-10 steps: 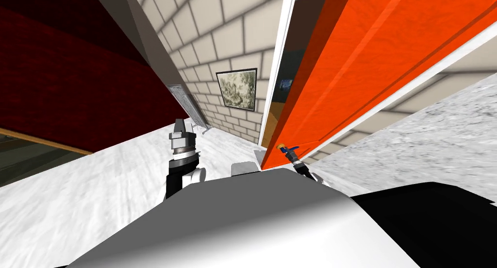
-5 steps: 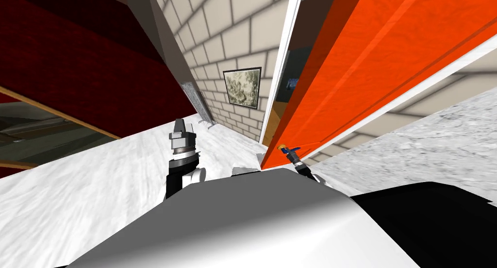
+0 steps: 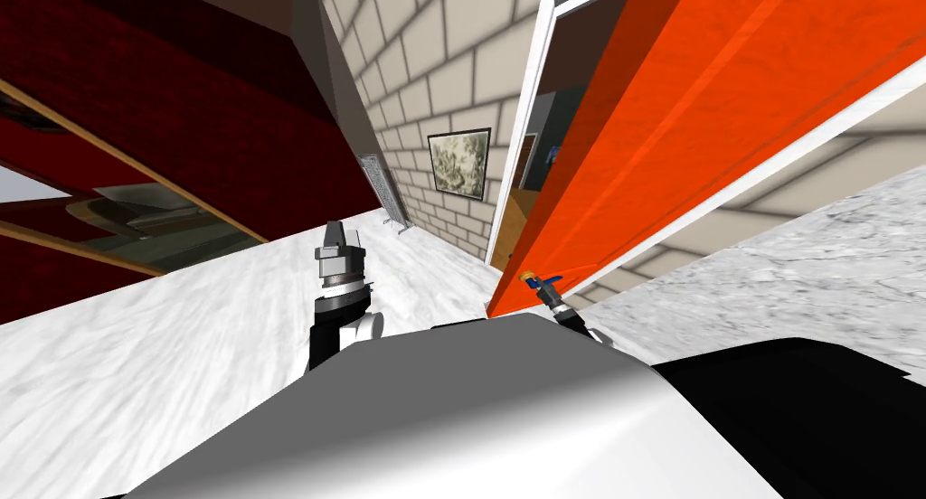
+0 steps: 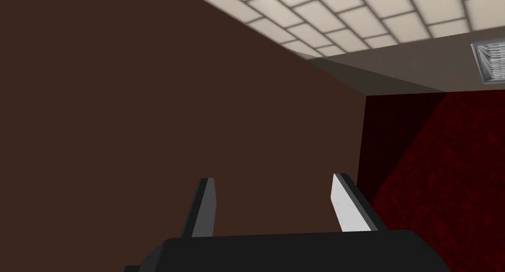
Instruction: Pull the door open
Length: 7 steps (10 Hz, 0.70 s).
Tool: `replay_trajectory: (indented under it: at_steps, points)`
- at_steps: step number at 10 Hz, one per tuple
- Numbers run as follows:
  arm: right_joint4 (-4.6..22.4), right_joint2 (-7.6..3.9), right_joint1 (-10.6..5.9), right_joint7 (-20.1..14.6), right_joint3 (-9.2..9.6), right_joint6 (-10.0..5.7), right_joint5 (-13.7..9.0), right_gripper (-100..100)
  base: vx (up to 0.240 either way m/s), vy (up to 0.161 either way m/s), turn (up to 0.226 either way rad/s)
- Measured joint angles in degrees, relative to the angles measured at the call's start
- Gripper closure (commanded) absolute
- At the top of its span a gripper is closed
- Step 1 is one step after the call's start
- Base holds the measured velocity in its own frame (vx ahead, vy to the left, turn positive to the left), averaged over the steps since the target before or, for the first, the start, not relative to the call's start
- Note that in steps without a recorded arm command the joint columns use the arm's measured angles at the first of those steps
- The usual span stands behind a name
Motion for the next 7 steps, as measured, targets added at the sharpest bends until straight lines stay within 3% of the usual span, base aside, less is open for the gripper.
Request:
replay_trajectory:
  at_steps: [2, 7]
  points:
    - [0.4, 0.0, 0.15, -0.1, 0.15, -0.2, 0.0, 100, -0.17, -0.062, 0.18]
    - [2.0, -0.5, 0.07, -0.5, 0.57, -2.37, 0.0, 100, -0.193, -0.075, 0.152]
